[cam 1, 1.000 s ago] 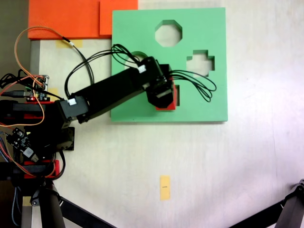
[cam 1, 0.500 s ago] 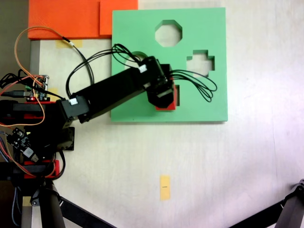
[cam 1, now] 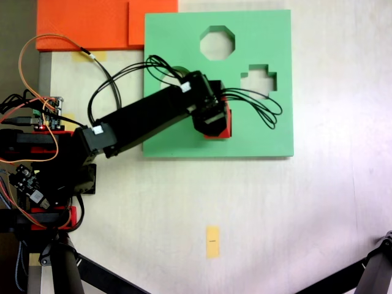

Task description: Put the square block into the corresponding hole

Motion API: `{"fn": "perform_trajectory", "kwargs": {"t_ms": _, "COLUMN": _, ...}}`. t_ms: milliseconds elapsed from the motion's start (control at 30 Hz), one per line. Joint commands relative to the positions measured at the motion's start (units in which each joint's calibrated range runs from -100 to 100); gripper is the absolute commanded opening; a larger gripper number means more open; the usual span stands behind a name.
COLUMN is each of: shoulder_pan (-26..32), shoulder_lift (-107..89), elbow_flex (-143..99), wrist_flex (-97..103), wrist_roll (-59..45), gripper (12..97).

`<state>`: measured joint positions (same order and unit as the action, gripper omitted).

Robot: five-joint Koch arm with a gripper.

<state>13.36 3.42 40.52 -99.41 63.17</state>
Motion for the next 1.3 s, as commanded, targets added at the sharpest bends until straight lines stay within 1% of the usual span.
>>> {"fn": "perform_trajectory", "kwargs": {"t_ms": 0, "shoulder_pan": 0.20, "shoulder_lift": 0.35, "elbow_flex": 3.95, "wrist_flex": -0.59, "wrist_roll": 0.54, "gripper": 24.6}}
{"fn": "perform_trajectory", "kwargs": {"t_ms": 1133, "shoulder_pan": 1.22, "shoulder_lift": 11.94, "elbow_flex": 4.15, "wrist_flex": 2.59, "wrist_roll": 0.54, "gripper": 24.8}}
{"fn": "perform_trajectory", "kwargs": {"t_ms": 1167, "shoulder_pan": 1.17, "shoulder_lift": 12.50, "elbow_flex": 4.15, "wrist_flex": 2.59, "wrist_roll": 0.54, "gripper": 25.4}}
{"fn": "perform_trajectory", "kwargs": {"t_ms": 1200, "shoulder_pan": 1.12, "shoulder_lift": 13.20, "elbow_flex": 4.15, "wrist_flex": 2.59, "wrist_roll": 0.54, "gripper": 27.9}}
{"fn": "perform_trajectory", "kwargs": {"t_ms": 1233, "shoulder_pan": 1.07, "shoulder_lift": 13.62, "elbow_flex": 4.05, "wrist_flex": 2.59, "wrist_roll": 0.54, "gripper": 32.1}}
{"fn": "perform_trajectory", "kwargs": {"t_ms": 1267, "shoulder_pan": 1.03, "shoulder_lift": 14.74, "elbow_flex": 4.05, "wrist_flex": 2.59, "wrist_roll": 0.54, "gripper": 37.9}}
